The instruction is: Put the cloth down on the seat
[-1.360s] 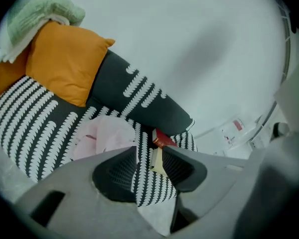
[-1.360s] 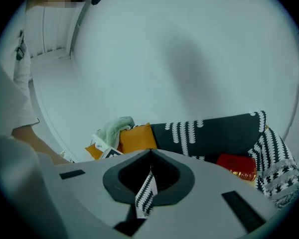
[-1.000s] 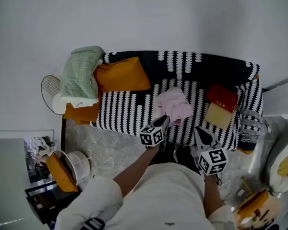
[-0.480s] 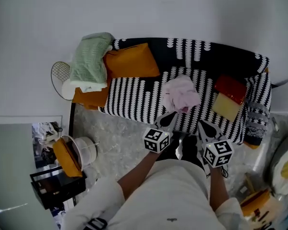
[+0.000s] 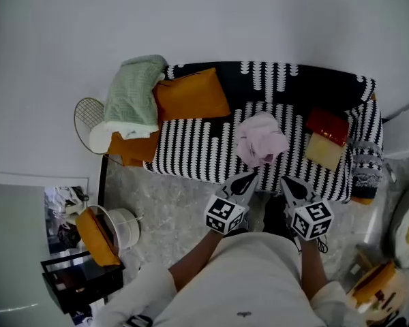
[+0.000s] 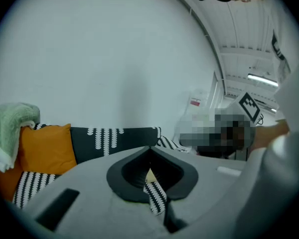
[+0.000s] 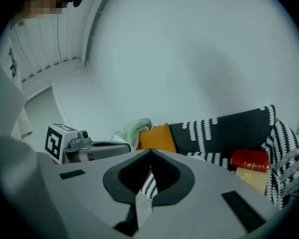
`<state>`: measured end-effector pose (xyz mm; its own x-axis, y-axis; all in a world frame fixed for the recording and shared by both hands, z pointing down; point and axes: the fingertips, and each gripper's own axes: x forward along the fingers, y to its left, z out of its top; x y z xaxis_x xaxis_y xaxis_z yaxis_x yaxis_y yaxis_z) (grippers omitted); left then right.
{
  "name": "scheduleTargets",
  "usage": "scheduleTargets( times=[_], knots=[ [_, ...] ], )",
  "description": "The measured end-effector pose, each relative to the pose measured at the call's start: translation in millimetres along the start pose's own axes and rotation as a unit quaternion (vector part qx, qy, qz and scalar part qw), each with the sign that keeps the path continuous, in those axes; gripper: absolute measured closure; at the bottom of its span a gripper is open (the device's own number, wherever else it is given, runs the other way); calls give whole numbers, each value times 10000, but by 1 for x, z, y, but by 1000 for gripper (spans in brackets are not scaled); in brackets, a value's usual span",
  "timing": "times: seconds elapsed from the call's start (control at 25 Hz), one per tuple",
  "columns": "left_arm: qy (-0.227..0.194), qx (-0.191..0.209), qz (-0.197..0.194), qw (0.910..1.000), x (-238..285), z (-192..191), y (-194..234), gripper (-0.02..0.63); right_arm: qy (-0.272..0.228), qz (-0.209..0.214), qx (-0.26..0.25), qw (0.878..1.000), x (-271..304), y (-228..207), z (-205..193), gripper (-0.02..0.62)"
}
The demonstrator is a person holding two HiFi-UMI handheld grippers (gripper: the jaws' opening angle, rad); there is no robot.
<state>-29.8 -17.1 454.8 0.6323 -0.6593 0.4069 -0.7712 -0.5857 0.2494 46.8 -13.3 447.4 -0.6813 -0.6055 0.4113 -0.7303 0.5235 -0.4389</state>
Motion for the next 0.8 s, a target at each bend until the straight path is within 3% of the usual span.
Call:
scheduleTargets(
  times=[0.24, 0.48, 0.8],
  knots=[
    [-173, 230, -387, 9988, -81, -21, -14, 594, -140, -40, -63, 9999, -6, 84, -37, 589],
    [-235, 96, -647, 9976, -159, -61, -23, 594, -231, 55, -109, 9997, -23, 168, -82, 589],
    [-307, 143, -901, 9954, -212, -80, -52, 594, -258, 18, -336, 9991, -60, 223, -118, 589]
  ],
)
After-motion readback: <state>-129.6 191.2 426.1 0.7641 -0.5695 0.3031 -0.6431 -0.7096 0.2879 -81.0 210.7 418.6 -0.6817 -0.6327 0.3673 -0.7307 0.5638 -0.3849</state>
